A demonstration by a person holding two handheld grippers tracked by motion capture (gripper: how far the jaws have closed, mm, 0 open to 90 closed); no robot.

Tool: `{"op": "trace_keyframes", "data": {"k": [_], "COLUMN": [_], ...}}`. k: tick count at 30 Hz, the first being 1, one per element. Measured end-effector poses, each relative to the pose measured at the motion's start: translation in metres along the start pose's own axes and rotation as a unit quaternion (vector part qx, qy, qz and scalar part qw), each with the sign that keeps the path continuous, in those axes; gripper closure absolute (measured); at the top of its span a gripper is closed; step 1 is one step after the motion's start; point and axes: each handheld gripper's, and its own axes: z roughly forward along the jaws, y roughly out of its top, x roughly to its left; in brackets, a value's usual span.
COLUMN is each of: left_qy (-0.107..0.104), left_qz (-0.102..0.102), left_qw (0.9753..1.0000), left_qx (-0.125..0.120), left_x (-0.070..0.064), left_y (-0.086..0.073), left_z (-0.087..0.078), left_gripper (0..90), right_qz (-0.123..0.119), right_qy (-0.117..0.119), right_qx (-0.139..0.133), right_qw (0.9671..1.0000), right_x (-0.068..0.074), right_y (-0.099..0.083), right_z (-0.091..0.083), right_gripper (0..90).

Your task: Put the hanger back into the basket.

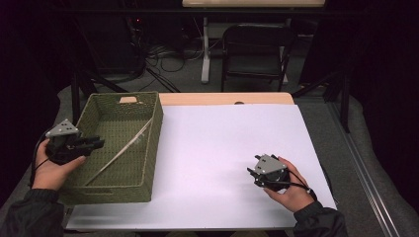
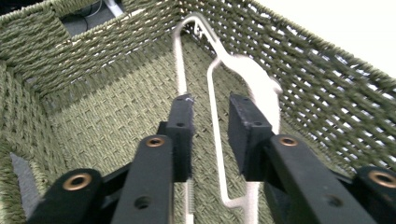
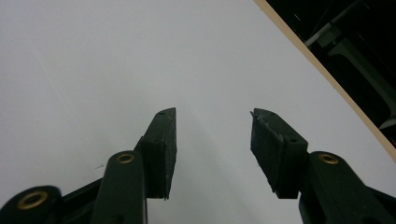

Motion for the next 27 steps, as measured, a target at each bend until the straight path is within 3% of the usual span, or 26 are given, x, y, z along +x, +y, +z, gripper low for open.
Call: {"op": "trace_keyframes", "data": {"k": [3, 5, 7, 11, 17, 18, 19, 20, 21, 22, 23, 24, 25, 27], "left_qy": [0.003, 0.005, 0.004, -0.004, -0.025, -0.03, -0.03, -0.044, -0.044, -0.047, -0.047, -0.054, -0.054, -0.067], "left_qz": [-0.001, -0.008, -0.015, -0.025, -0.021, -0.015, -0.015, -0.014, -0.014, -0.005, -0.005, 0.002, 0.002, 0.007], "left_qw": [1.0, 0.9999, 0.9995, 0.9989, 0.9972, 0.9962, 0.9962, 0.9944, 0.9944, 0.9937, 0.9937, 0.9922, 0.9922, 0.9906], "left_qx": [0.001, -0.007, -0.026, -0.04, -0.067, -0.08, -0.08, -0.095, -0.095, -0.102, -0.102, -0.112, -0.112, -0.119], "left_x": [-0.001, -0.004, -0.012, -0.025, -0.064, -0.08, -0.08, -0.094, -0.094, -0.109, -0.109, -0.125, -0.125, -0.14], "left_y": [0.0, -0.001, -0.001, 0.0, 0.005, 0.007, 0.007, 0.009, 0.009, 0.011, 0.011, 0.013, 0.013, 0.014], "left_z": [-0.002, -0.004, -0.01, -0.015, -0.025, -0.029, -0.029, -0.032, -0.032, -0.033, -0.033, -0.034, -0.034, -0.033], "left_gripper": [64.4, 56.3, 51.2, 45.6, 42.5, 42.5, 42.5, 42.1, 41.7, 41.7, 41.7, 41.7, 41.6, 41.2], "right_qz": [0.0, 0.003, 0.001, 0.008, 0.013, 0.016, 0.016, 0.017, 0.018, 0.02, 0.02, 0.024, 0.024, 0.029], "right_qy": [0.001, 0.0, 0.001, 0.0, -0.001, -0.001, -0.001, -0.003, -0.003, -0.005, -0.005, -0.004, -0.004, -0.008], "right_qx": [0.004, 0.002, 0.002, -0.001, -0.006, -0.007, -0.007, -0.008, -0.007, -0.011, -0.011, -0.007, -0.007, -0.01], "right_qw": [1.0, 1.0, 1.0, 1.0, 0.9999, 0.9999, 0.9999, 0.9998, 0.9998, 0.9997, 0.9997, 0.9997, 0.9997, 0.9995], "right_x": [0.0, 0.001, 0.002, 0.005, 0.01, 0.012, 0.012, 0.015, 0.016, 0.017, 0.017, 0.018, 0.018, 0.018], "right_y": [0.0, -0.001, -0.002, -0.003, -0.004, -0.005, -0.005, -0.007, -0.008, -0.01, -0.01, -0.012, -0.012, -0.015], "right_z": [-0.001, -0.001, -0.001, -0.001, -0.005, -0.007, -0.007, -0.009, -0.01, -0.011, -0.011, -0.013, -0.013, -0.016], "right_gripper": [50.5, 49.7, 48.7, 47.4, 46.9, 46.7, 46.7, 46.5, 46.5, 46.4, 46.4, 46.1, 46.1, 45.9]}}
